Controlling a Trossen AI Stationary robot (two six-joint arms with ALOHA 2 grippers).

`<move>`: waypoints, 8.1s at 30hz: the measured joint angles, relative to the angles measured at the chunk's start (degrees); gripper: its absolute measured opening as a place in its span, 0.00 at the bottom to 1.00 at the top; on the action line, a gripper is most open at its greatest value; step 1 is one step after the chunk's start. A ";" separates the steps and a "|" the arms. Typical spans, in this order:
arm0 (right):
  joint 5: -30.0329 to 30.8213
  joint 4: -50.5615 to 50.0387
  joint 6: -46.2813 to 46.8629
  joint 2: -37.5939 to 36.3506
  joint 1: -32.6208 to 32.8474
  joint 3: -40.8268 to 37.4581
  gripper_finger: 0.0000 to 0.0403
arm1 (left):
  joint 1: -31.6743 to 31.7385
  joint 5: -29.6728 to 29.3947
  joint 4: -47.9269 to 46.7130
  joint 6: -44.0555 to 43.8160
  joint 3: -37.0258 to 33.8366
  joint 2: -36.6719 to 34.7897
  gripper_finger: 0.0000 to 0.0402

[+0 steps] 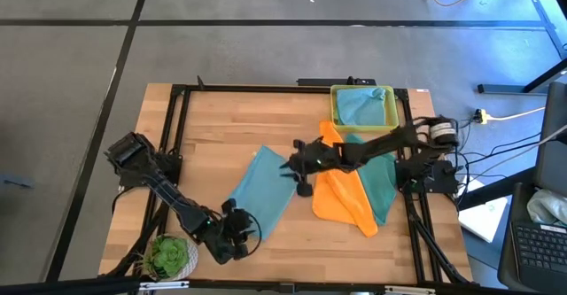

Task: Fold microfiber towels
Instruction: Fold the left blue microfiber cloth, then put the folded blue microfiber cloth into the yellow bin

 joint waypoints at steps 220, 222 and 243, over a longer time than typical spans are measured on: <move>-1.91 -7.18 8.09 9.32 1.59 12.76 0.41 | 2.70 -16.11 -37.01 4.31 2.17 -1.99 0.24; -0.46 -6.52 10.55 10.88 2.87 15.36 0.41 | 1.60 -15.17 -37.84 1.41 1.29 -1.99 0.24; 7.07 -43.59 24.07 34.13 3.33 54.39 0.41 | -12.58 -20.97 -41.25 -27.20 -0.46 -1.99 0.24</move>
